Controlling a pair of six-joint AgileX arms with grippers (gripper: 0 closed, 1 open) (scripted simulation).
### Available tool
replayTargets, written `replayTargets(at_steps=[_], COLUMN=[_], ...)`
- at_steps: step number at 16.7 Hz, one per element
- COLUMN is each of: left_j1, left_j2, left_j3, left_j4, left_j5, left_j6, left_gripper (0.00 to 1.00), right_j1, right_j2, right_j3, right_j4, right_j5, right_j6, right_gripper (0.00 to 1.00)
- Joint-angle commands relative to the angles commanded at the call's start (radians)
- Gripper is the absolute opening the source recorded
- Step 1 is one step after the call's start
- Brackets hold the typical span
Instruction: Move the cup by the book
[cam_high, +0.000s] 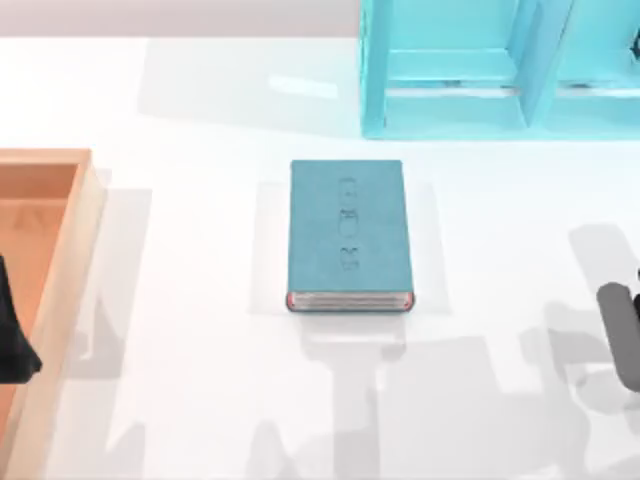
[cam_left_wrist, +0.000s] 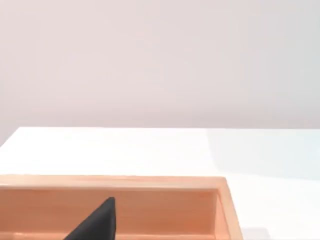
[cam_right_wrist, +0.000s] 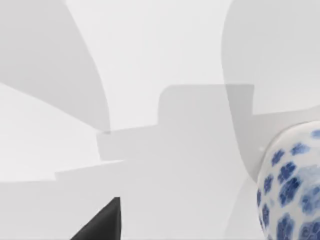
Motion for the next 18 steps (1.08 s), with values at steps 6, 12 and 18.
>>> replayTargets(at_steps=[6,12,18], left_j1=[0.000,0.000,0.000], left_j2=[0.000,0.000,0.000], left_j3=[0.000,0.000,0.000], left_j4=[0.000,0.000,0.000], left_j5=[0.000,0.000,0.000], left_j6=[0.000,0.000,0.000], left_gripper=[1.00,1.00,1.00], right_j1=[0.000,0.000,0.000], right_j2=[0.000,0.000,0.000], right_j3=[0.000,0.000,0.000], right_j4=[0.000,0.000,0.000], right_j5=[0.000,0.000,0.000], right_j6=[0.000,0.000,0.000], right_gripper=[0.40,0.00,0.00])
